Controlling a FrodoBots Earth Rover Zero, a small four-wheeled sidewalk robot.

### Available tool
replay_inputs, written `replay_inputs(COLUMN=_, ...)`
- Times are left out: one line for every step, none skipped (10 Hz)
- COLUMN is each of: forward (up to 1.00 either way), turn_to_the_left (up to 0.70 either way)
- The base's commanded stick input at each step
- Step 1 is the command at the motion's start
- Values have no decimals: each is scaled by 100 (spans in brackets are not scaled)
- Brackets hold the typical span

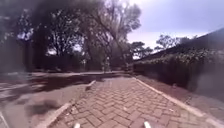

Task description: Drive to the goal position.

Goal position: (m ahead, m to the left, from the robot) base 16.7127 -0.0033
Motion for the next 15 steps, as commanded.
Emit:
replay_inputs(forward=70, turn_to_the_left=0)
replay_inputs(forward=70, turn_to_the_left=0)
replay_inputs(forward=70, turn_to_the_left=0)
replay_inputs(forward=70, turn_to_the_left=0)
replay_inputs(forward=70, turn_to_the_left=0)
replay_inputs(forward=70, turn_to_the_left=0)
replay_inputs(forward=70, turn_to_the_left=0)
replay_inputs(forward=70, turn_to_the_left=0)
replay_inputs(forward=70, turn_to_the_left=0)
replay_inputs(forward=70, turn_to_the_left=0)
replay_inputs(forward=70, turn_to_the_left=0)
replay_inputs(forward=70, turn_to_the_left=0)
replay_inputs(forward=70, turn_to_the_left=0)
replay_inputs(forward=70, turn_to_the_left=0)
replay_inputs(forward=70, turn_to_the_left=0)
